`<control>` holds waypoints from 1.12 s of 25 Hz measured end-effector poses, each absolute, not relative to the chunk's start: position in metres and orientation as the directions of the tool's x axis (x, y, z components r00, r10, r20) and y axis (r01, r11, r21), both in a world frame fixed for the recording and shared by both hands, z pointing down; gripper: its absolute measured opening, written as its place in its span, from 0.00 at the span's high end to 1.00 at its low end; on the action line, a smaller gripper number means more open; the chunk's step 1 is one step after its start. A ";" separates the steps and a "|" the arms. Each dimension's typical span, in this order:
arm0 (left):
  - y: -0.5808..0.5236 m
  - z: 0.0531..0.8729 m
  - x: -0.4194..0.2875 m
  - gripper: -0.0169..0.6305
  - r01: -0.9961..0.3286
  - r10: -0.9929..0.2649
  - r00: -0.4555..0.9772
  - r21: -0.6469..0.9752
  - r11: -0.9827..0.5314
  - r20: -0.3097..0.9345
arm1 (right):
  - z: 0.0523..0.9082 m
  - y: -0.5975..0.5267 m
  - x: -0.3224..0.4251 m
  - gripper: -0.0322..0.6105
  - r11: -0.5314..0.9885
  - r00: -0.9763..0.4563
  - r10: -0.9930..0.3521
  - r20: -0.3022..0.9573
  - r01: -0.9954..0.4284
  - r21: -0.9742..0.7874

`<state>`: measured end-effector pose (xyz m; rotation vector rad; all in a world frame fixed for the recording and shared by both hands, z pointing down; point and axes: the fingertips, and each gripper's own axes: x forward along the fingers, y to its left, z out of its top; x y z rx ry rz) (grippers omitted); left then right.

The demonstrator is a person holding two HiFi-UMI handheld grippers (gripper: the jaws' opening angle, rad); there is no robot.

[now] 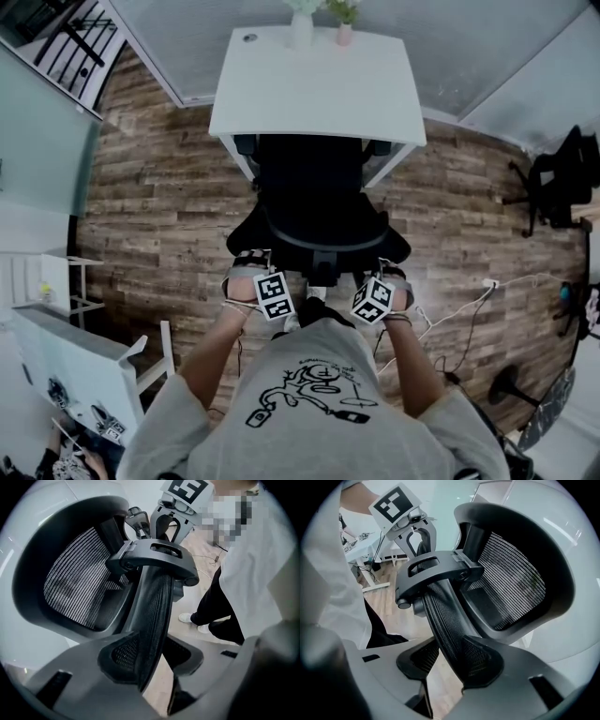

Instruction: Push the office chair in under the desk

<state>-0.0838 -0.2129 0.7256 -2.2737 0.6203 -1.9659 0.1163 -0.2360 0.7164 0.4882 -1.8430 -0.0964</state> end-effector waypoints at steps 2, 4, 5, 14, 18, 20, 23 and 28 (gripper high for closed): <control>-0.221 0.725 -0.085 0.74 -0.258 -0.345 0.093 -0.313 -0.914 0.934 | 0.716 -0.245 0.115 0.68 0.910 -0.248 -0.377 0.892 -0.278 0.308; -0.228 0.724 -0.086 0.74 -0.261 -0.343 0.087 -0.311 -0.914 0.935 | 0.715 -0.252 0.114 0.68 0.911 -0.248 -0.376 0.893 -0.276 0.306; -0.231 0.724 -0.086 0.74 -0.264 -0.342 0.085 -0.310 -0.913 0.936 | 0.715 -0.255 0.114 0.68 0.912 -0.248 -0.374 0.894 -0.275 0.306; -0.258 0.723 -0.075 0.73 -0.289 -0.316 0.096 -0.277 -0.916 0.944 | 0.713 -0.291 0.123 0.68 0.919 -0.255 -0.366 0.895 -0.251 0.304; -0.270 0.724 -0.072 0.73 -0.302 -0.310 0.093 -0.270 -0.914 0.946 | 0.713 -0.307 0.126 0.68 0.924 -0.263 -0.362 0.894 -0.230 0.306; -0.277 0.724 -0.071 0.73 -0.307 -0.311 0.085 -0.272 -0.912 0.947 | 0.713 -0.316 0.126 0.68 0.926 -0.269 -0.360 0.893 -0.221 0.307; -0.288 0.723 -0.074 0.73 -0.316 -0.316 0.070 -0.280 -0.907 0.946 | 0.713 -0.329 0.124 0.68 0.927 -0.277 -0.360 0.891 -0.210 0.310; -0.308 0.725 -0.071 0.73 -0.331 -0.317 0.064 -0.280 -0.901 0.946 | 0.715 -0.352 0.125 0.68 0.931 -0.282 -0.356 0.891 -0.191 0.312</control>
